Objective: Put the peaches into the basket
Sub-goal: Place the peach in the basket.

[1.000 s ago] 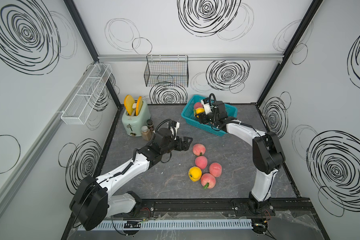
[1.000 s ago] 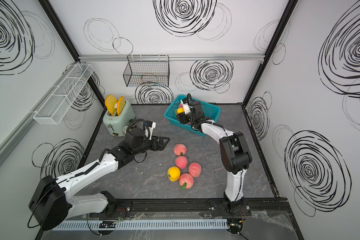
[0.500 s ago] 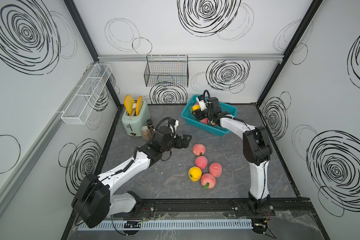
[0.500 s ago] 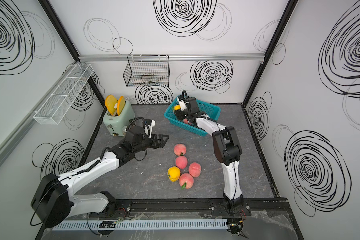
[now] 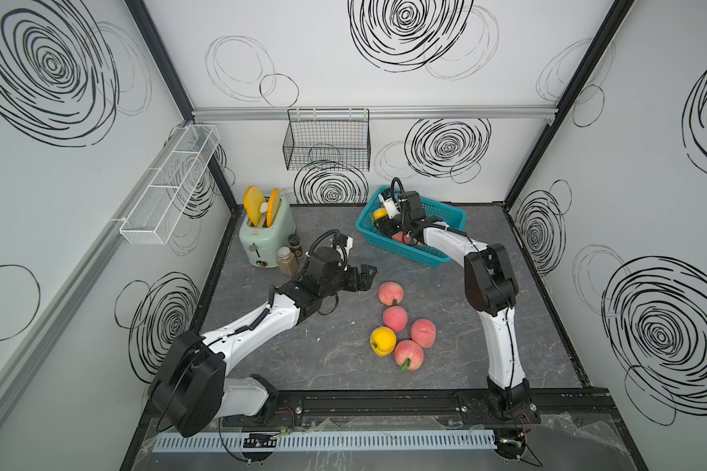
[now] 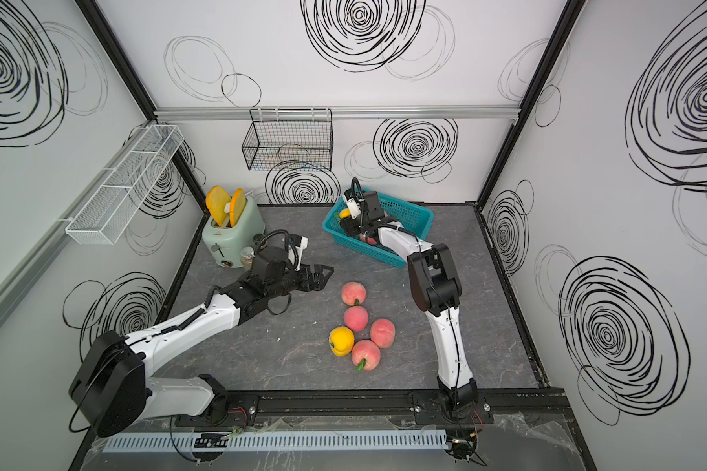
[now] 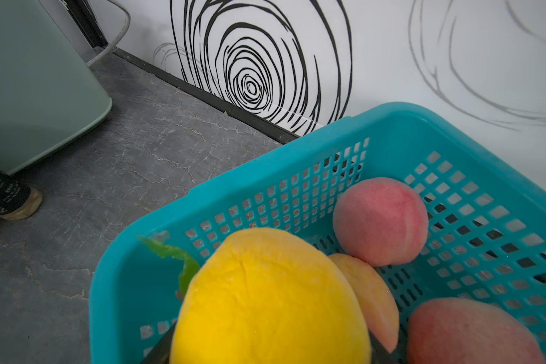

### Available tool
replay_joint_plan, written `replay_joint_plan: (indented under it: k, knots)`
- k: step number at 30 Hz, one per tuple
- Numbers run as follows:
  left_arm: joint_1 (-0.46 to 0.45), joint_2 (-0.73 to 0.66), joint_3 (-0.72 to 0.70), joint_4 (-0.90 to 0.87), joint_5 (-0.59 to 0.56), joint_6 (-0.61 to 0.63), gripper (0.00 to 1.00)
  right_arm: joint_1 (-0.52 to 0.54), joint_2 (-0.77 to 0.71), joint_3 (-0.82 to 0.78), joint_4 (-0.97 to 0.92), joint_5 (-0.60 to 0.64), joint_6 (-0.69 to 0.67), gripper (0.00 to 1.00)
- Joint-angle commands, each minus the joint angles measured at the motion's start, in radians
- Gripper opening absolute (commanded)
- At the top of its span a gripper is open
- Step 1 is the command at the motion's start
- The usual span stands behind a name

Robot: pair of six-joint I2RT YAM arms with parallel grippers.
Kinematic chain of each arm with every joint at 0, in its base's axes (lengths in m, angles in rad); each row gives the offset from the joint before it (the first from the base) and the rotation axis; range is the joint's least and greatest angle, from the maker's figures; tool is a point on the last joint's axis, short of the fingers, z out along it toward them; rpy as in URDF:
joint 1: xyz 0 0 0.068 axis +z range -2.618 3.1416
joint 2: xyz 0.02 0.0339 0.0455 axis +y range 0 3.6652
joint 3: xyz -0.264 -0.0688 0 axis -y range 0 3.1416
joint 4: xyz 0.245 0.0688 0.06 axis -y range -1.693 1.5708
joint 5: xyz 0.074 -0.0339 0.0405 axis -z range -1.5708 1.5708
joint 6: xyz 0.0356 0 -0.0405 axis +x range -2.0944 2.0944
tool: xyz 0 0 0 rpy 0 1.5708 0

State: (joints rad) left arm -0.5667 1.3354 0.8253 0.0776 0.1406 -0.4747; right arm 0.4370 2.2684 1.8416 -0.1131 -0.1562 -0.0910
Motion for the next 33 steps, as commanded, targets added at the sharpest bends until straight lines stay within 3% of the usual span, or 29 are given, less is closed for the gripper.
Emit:
replay_joint_plan:
  k: [1,33]
  knots:
    - [0.002,0.016,0.033,0.049,-0.041,0.042,0.98,0.006,0.019,0.041,-0.042,-0.003,-0.036,0.60]
    - [0.002,0.058,0.048,0.069,-0.066,0.044,0.98,0.006,0.129,0.169,-0.136,0.003,-0.056,0.65]
